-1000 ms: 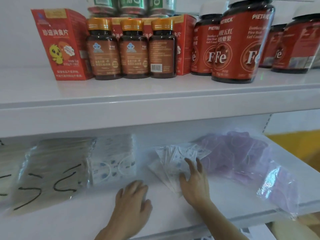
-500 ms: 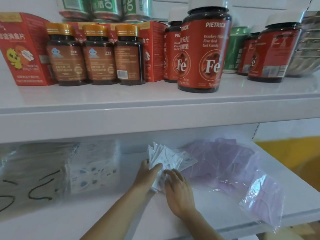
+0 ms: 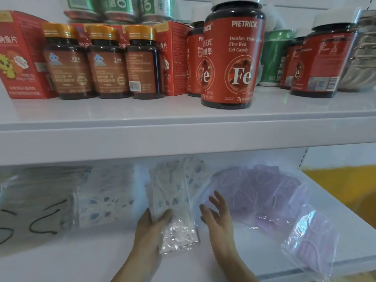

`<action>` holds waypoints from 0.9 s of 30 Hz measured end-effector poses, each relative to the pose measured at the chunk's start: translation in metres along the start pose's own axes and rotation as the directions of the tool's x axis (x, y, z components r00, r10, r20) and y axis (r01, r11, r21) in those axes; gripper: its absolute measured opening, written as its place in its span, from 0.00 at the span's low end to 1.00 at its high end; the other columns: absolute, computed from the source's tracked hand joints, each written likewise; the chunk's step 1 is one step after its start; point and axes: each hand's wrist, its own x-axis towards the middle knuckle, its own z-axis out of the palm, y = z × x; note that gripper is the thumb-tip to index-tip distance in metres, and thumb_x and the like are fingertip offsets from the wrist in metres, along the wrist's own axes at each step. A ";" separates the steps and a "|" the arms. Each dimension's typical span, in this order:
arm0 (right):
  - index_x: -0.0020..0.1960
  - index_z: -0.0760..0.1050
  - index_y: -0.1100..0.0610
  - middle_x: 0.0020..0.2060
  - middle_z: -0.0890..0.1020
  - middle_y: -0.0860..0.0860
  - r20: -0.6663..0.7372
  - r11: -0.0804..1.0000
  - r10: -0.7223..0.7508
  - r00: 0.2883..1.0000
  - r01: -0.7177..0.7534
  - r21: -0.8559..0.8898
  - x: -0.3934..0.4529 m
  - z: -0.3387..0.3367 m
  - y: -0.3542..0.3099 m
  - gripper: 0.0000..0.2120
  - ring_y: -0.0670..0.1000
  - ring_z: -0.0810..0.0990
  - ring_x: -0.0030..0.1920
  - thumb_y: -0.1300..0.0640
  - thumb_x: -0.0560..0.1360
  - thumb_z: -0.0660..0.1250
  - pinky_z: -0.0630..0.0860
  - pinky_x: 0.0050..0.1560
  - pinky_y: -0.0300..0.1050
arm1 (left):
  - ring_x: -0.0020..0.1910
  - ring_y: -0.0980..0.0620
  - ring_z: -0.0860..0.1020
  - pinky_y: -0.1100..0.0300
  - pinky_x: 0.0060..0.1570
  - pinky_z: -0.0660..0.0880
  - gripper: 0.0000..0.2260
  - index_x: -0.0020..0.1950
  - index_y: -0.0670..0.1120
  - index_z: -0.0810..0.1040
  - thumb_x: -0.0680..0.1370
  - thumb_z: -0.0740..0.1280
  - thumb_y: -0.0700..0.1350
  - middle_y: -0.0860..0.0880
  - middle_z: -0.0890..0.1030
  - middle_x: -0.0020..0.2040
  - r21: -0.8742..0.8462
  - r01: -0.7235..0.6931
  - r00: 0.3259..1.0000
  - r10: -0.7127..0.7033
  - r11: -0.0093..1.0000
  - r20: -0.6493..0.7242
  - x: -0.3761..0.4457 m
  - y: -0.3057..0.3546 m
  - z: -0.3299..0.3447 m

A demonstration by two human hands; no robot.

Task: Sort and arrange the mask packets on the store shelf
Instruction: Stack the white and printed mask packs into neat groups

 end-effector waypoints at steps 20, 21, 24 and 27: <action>0.72 0.64 0.43 0.59 0.78 0.51 0.788 0.007 0.212 0.578 0.805 -0.593 0.021 0.045 -0.094 0.29 0.57 0.78 0.58 0.63 0.76 0.67 0.71 0.51 0.47 | 0.66 0.57 0.77 0.61 0.63 0.74 0.44 0.76 0.57 0.67 0.64 0.83 0.43 0.53 0.80 0.66 0.401 -0.383 0.917 0.289 0.832 0.275 -0.005 0.021 -0.090; 0.72 0.65 0.44 0.59 0.79 0.52 0.804 0.005 0.187 0.564 0.818 -0.575 0.018 0.049 -0.090 0.28 0.57 0.78 0.58 0.63 0.76 0.68 0.71 0.52 0.48 | 0.66 0.56 0.78 0.61 0.65 0.74 0.41 0.73 0.58 0.71 0.65 0.83 0.40 0.52 0.80 0.66 0.459 -0.412 0.903 0.286 0.787 0.321 -0.002 0.019 -0.092; 0.69 0.69 0.44 0.58 0.81 0.49 0.800 0.094 0.137 0.584 0.797 -0.597 0.019 0.057 -0.078 0.25 0.54 0.79 0.57 0.58 0.75 0.70 0.75 0.54 0.49 | 0.59 0.60 0.80 0.56 0.60 0.78 0.39 0.62 0.72 0.77 0.63 0.83 0.37 0.53 0.83 0.61 0.555 -0.444 0.888 0.266 0.703 0.374 -0.001 0.013 -0.081; 0.65 0.72 0.41 0.54 0.83 0.46 0.773 0.234 0.112 0.624 0.740 -0.631 0.021 0.060 -0.074 0.24 0.51 0.80 0.51 0.55 0.72 0.72 0.78 0.49 0.48 | 0.60 0.63 0.79 0.65 0.58 0.76 0.47 0.75 0.63 0.64 0.64 0.84 0.41 0.64 0.81 0.60 0.563 -0.466 0.881 0.300 0.683 0.365 0.001 0.007 -0.069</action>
